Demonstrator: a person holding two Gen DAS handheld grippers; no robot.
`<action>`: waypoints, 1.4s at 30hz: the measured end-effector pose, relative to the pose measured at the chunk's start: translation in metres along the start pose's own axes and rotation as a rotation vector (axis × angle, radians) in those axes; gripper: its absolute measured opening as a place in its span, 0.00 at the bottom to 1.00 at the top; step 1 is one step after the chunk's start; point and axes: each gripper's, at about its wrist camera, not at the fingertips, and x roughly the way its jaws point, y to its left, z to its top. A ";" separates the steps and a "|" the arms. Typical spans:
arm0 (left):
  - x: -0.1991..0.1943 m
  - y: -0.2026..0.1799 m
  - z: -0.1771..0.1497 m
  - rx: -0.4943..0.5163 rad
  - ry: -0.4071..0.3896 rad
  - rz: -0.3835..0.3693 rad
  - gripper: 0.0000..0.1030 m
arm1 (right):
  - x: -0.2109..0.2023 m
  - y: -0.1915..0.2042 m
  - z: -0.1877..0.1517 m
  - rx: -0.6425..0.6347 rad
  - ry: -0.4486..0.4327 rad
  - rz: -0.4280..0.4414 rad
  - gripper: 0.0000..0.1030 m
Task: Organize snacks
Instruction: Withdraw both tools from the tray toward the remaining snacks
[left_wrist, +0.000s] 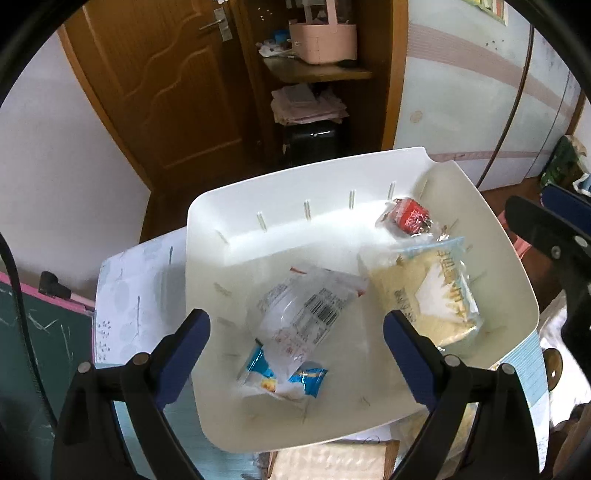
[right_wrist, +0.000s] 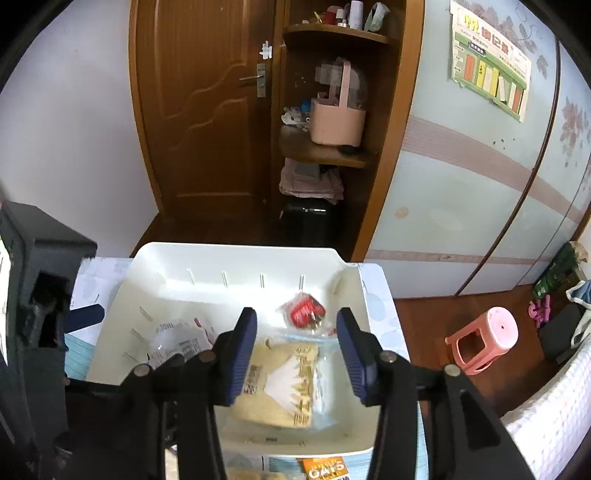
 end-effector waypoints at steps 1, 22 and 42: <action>-0.001 0.002 -0.002 -0.017 0.003 -0.003 0.92 | -0.002 -0.001 -0.001 0.003 0.002 0.000 0.44; -0.117 0.021 -0.042 -0.049 -0.128 -0.013 1.00 | -0.079 0.003 -0.014 0.038 -0.023 0.000 0.44; -0.230 0.022 -0.168 -0.008 -0.241 0.002 1.00 | -0.195 0.011 -0.106 0.020 -0.078 0.076 0.44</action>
